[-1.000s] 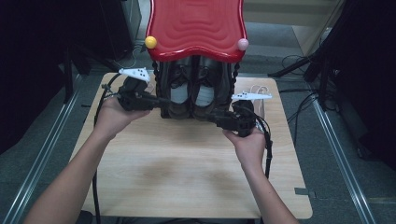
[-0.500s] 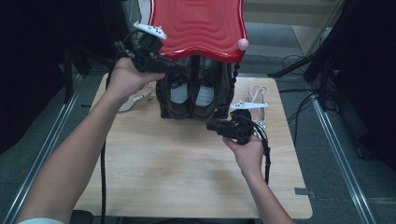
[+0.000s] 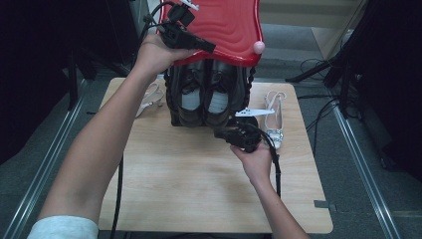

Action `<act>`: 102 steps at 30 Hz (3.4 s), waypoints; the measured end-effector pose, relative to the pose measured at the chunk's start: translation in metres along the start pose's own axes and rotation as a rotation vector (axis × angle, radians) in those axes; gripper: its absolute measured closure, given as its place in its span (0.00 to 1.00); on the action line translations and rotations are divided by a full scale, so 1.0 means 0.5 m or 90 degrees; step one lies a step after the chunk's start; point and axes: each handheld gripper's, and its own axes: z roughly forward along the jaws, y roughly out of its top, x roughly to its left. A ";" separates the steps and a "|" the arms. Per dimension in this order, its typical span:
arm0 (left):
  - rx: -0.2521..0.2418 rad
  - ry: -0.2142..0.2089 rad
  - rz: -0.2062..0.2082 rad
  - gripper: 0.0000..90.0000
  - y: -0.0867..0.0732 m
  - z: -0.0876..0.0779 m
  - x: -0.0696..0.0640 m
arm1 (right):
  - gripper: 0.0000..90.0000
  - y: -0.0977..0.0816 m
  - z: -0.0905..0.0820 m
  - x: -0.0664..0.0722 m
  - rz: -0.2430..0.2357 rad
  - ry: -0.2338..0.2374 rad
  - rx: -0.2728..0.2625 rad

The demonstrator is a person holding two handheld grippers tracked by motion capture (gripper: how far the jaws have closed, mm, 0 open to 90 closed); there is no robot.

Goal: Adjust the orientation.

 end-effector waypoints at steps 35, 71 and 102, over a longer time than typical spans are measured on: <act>0.027 0.025 0.010 1.00 0.032 0.060 0.020 | 1.00 0.060 0.027 -0.015 -0.024 -0.013 -0.023; 0.031 0.016 0.007 1.00 0.032 0.060 0.023 | 1.00 0.130 0.019 -0.072 0.007 -0.176 -0.077; 0.030 0.015 0.008 1.00 0.030 0.061 0.021 | 1.00 0.050 0.057 0.033 -0.020 -0.057 -0.028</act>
